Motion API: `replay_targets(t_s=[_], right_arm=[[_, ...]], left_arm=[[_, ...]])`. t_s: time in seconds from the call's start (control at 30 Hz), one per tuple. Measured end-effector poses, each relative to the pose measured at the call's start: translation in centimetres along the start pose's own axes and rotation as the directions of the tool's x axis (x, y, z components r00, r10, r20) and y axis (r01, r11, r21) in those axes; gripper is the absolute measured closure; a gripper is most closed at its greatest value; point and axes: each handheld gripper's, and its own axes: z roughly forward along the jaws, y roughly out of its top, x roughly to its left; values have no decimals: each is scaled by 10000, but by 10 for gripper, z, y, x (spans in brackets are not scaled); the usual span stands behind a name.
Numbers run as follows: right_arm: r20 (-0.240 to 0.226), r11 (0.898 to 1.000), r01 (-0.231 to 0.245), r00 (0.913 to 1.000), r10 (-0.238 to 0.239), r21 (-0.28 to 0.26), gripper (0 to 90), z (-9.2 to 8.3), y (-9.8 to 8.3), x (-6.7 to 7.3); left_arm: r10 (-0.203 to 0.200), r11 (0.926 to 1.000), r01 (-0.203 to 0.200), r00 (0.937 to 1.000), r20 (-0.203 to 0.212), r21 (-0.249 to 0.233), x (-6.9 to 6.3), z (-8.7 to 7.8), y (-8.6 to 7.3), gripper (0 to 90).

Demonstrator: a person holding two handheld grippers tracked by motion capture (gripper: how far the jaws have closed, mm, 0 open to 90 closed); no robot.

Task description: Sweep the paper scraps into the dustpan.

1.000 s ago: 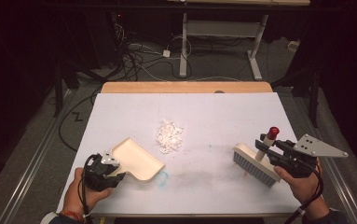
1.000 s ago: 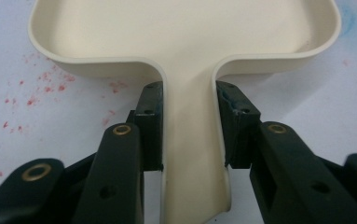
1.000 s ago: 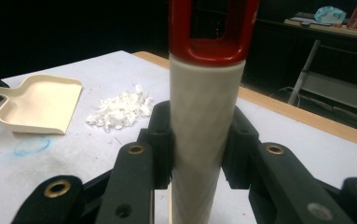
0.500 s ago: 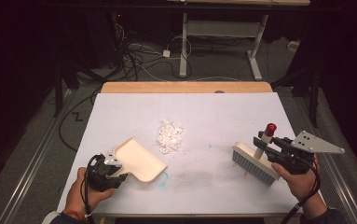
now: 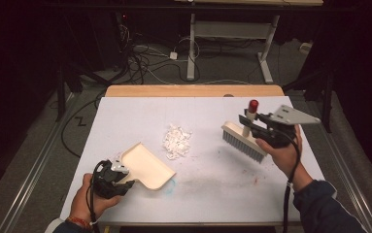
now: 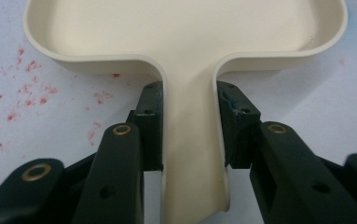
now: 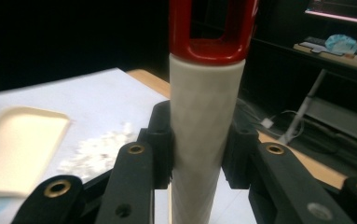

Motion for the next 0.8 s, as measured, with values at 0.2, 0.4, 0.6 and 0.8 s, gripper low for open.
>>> replay_targets(t_s=[0.2, 0.4, 0.6, 0.8], right_arm=[[-117, 9971, 344, 9994, -337, 683, 703, 69, 19, 3], [25, 9983, 162, 9999, -164, 559, 704, 104, 25, 7], [237, 9979, 22, 9997, -38, 654, 704, 140, 28, 9], [385, 9976, 89, 9992, -116, 681, 704, 168, 28, 18]], left_arm=[[5, 10000, -6, 10000, 34, 68, 0, 1, 1, 635], [80, 10000, -80, 10000, 43, 27, 1, 2, 1, 635], [130, 9999, -131, 9998, 125, 78, 2, 4, 1, 635], [37, 9999, -40, 9997, 226, 149, 0, 8, 3, 635]])
